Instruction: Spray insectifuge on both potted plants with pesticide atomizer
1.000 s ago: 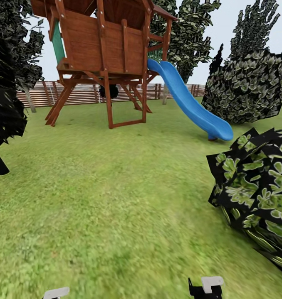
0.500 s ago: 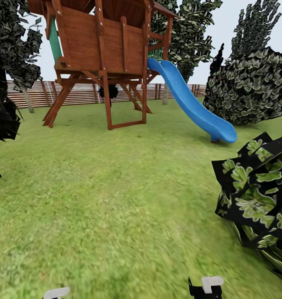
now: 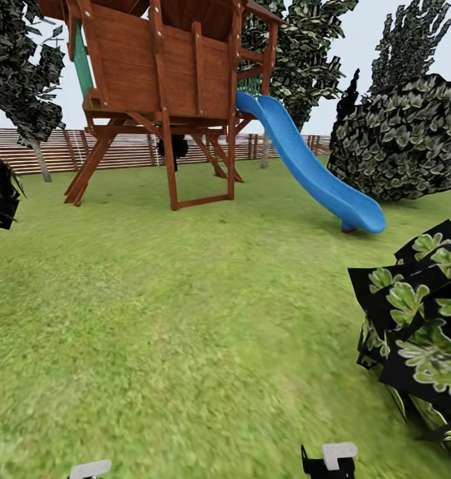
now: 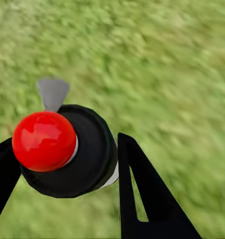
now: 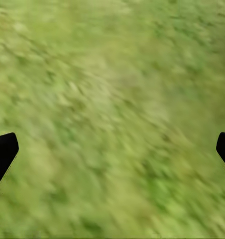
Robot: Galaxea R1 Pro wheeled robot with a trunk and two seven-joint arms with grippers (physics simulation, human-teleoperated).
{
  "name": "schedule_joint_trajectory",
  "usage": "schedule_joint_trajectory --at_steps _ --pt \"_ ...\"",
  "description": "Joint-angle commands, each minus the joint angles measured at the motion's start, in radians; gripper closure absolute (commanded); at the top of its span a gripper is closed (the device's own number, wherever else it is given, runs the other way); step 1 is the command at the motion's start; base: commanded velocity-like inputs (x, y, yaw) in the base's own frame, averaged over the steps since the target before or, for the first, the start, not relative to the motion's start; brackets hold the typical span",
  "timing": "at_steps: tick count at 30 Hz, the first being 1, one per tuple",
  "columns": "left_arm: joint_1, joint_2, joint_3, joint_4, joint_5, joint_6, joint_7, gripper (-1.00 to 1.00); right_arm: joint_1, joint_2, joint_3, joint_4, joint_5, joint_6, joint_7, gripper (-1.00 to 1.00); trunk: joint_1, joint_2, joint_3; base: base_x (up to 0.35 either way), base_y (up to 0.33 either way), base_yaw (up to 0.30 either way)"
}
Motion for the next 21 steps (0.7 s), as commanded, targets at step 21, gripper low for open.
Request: schedule_joint_trajectory --at_steps 21 --pt "-0.001 0.000 0.007 0.001 -0.011 -0.004 0.002 1.00 -0.001 0.001 0.000 0.001 0.011 -0.001 -0.009 -1.00 0.000 0.000 -0.001 0.339 0.000 0.000"
